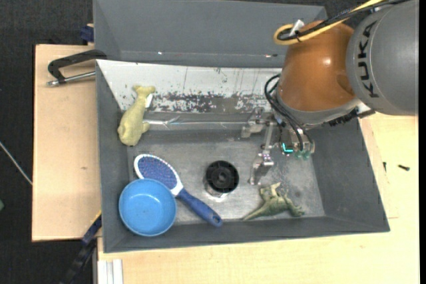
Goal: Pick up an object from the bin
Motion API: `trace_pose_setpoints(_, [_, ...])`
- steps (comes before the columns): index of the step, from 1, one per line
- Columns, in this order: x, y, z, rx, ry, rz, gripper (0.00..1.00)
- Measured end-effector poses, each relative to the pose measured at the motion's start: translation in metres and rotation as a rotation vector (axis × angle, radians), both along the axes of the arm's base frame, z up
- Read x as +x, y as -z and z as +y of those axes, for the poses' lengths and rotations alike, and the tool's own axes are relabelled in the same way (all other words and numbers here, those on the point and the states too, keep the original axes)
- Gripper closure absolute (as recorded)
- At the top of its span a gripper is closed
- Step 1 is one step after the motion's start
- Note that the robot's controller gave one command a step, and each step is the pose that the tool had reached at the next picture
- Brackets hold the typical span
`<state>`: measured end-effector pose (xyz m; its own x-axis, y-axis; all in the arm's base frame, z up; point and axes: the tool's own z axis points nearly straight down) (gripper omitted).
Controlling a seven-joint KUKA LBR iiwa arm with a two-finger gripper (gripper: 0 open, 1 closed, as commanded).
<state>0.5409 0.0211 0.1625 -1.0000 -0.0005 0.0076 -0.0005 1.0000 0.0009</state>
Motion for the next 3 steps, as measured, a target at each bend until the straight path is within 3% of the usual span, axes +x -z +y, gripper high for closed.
trace_pose_setpoints(1, [-0.042, 0.085, 0.023, 0.002, -0.353, -0.010, 0.00])
trace_pose_setpoints(2, [-0.041, 0.084, 0.022, 0.001, -0.353, -0.011, 1.00])
trace_pose_setpoints(3, [-0.040, 0.063, 0.015, 0.001, 0.029, -0.014, 1.00])
